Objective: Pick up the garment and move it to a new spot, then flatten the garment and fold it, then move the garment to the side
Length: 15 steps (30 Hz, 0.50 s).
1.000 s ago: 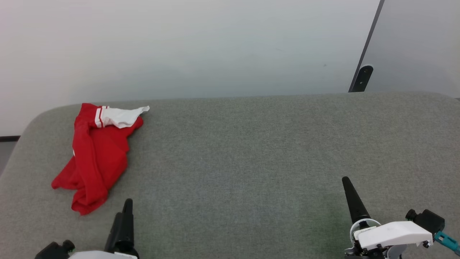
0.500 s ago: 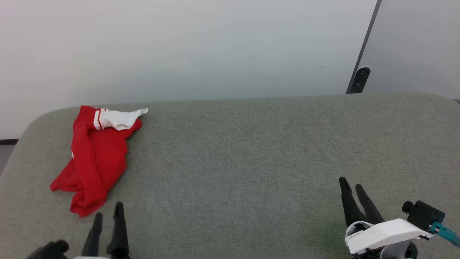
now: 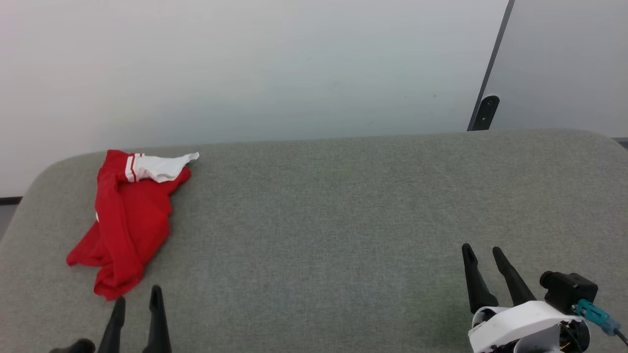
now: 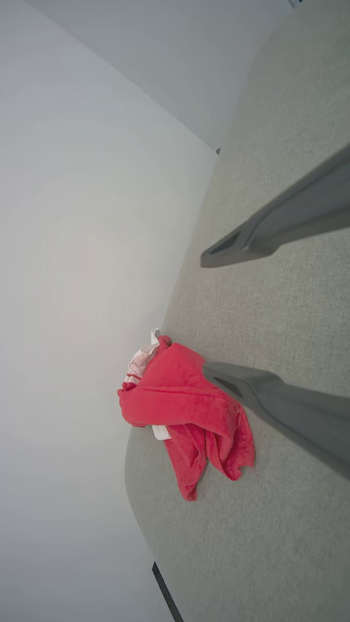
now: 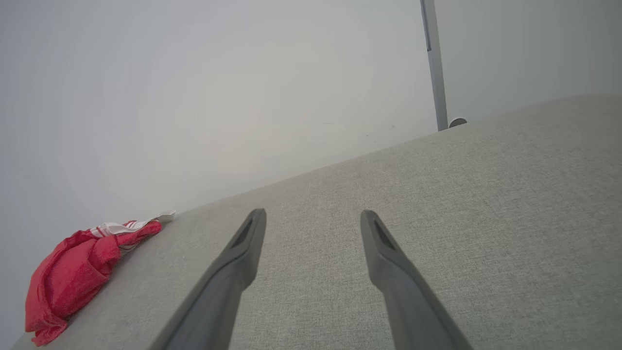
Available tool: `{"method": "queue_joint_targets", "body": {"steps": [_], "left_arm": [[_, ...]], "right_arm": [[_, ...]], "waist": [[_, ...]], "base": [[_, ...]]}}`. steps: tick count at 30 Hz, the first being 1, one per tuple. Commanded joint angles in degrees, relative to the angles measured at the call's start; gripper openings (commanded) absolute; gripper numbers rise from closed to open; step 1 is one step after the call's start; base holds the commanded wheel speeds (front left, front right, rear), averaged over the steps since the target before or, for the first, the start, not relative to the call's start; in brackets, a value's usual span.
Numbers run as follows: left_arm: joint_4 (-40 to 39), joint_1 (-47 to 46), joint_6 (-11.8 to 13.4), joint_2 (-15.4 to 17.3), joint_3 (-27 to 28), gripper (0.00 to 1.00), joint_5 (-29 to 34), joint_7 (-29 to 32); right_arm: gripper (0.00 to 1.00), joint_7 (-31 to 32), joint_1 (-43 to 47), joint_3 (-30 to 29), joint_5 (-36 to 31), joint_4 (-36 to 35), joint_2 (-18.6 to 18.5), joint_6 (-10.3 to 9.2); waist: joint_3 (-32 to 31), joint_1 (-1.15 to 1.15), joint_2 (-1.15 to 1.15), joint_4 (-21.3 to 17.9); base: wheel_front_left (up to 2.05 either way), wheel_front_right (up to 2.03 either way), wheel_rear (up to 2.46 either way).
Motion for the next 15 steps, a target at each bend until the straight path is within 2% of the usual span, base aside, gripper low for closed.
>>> {"method": "queue_joint_targets", "body": {"steps": [1,15], "left_arm": [[-0.7,0.6,-0.2,0.2,0.2,1.00,1.2,-0.5],[-3.8,3.4,-0.5,-0.6,0.9,1.00,9.7,-2.3]], "right_arm": [[1.00,-0.4,-0.1,-0.1,-1.5,-0.5,-0.2,-0.05],[1.00,-2.3,0.5,-0.8,-13.0,0.5,-0.2,-0.06]], "waist": [[-0.1,0.00,0.00,-0.1],[-1.2,0.00,0.00,-0.7]], "base": [[0.00,0.00,0.00],[0.00,0.00,0.00]]}}
